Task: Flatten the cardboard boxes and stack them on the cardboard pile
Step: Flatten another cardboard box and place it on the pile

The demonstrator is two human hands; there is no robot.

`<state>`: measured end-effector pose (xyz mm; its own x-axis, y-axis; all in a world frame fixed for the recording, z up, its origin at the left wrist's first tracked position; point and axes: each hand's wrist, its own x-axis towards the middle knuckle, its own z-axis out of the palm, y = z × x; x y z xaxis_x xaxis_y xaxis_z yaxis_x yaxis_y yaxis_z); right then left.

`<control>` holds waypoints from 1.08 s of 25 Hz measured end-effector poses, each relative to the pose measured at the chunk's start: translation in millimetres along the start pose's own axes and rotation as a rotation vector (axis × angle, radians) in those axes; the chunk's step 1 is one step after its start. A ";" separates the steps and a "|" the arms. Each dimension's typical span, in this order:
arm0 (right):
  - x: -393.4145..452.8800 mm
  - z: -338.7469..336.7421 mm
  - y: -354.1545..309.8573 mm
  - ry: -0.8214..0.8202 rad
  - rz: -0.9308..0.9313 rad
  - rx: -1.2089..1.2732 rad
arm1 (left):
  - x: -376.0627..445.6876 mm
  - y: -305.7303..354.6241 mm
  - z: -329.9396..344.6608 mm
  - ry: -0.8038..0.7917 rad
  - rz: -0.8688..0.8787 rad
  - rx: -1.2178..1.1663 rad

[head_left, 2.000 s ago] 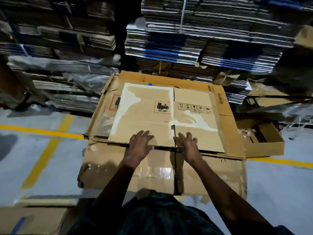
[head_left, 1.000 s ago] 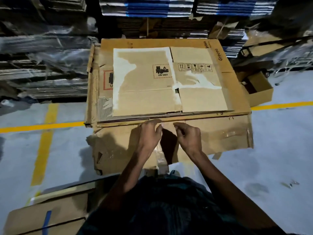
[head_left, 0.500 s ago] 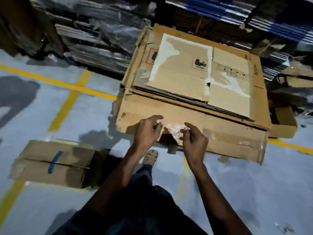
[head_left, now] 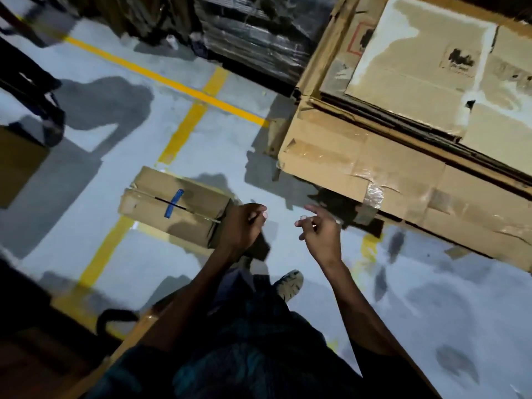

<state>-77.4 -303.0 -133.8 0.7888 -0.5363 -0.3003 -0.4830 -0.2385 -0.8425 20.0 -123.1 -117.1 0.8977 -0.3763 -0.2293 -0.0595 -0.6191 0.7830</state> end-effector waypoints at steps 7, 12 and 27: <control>41.1 111.2 14.1 -0.153 0.117 -0.134 | 29.7 -112.9 -16.4 -0.140 -0.091 -0.060; 101.8 190.5 29.5 -0.130 0.199 -0.172 | 118.6 -207.5 -20.3 -0.156 -0.145 0.064; 161.7 435.4 206.0 -0.107 0.148 0.036 | 139.9 -448.3 81.6 0.214 0.004 0.567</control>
<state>116.2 -86.4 -550.7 0.7471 -0.4741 -0.4659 -0.5841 -0.1337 -0.8006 136.7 45.6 -547.4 0.9614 -0.2688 -0.0591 -0.2338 -0.9110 0.3398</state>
